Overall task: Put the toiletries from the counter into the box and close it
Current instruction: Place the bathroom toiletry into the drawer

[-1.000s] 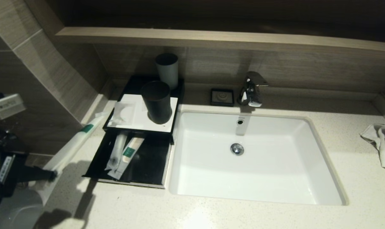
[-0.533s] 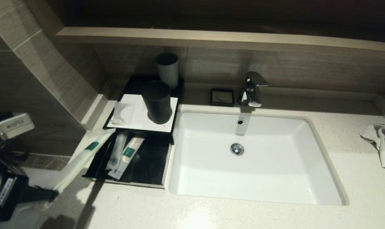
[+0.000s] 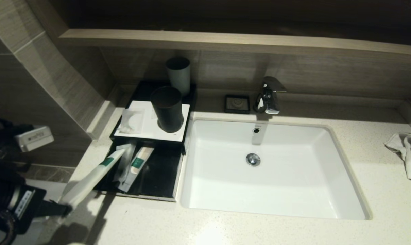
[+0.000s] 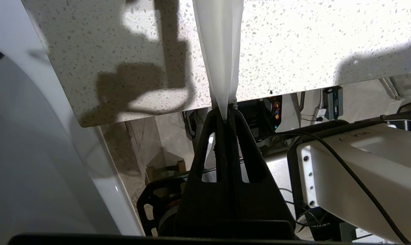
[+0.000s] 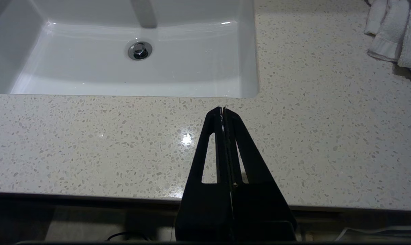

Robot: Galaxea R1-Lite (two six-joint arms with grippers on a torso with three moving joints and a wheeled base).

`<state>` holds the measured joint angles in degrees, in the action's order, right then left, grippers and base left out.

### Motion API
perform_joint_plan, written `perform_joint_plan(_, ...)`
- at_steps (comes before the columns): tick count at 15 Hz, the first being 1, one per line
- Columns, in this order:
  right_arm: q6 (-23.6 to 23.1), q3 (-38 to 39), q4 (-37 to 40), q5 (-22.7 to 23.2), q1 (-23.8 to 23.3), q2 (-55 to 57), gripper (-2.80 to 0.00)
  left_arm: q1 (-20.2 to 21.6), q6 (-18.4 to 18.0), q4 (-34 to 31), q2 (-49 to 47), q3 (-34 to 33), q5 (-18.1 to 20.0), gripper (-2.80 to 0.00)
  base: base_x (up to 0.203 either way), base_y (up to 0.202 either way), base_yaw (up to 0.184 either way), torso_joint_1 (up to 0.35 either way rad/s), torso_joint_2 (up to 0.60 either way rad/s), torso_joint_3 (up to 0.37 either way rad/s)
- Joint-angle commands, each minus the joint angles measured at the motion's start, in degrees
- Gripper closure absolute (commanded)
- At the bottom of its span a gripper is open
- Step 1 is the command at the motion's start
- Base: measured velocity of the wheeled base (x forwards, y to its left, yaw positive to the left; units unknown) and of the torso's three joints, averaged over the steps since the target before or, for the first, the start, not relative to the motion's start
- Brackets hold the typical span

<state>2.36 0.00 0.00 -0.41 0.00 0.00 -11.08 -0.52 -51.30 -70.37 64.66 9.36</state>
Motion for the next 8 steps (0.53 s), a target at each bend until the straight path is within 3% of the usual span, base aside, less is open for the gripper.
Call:
perform_joint_plan(1, 0.0, 0.0, 0.0, 0.0, 0.0, 0.0, 0.0, 0.0, 0.0, -0.3, -1.4, 0.1, 0.0, 0.0, 0.0, 0.0, 0.0, 0.0, 0.0, 0.0)
perform_joint_plan(8, 0.0, 0.0, 0.0, 0.0, 0.0, 0.0, 0.0, 0.0, 0.3, 2.0, -4.8, 0.6, 0.2, 0.0, 0.0, 0.0, 0.0, 0.0, 0.0, 0.0)
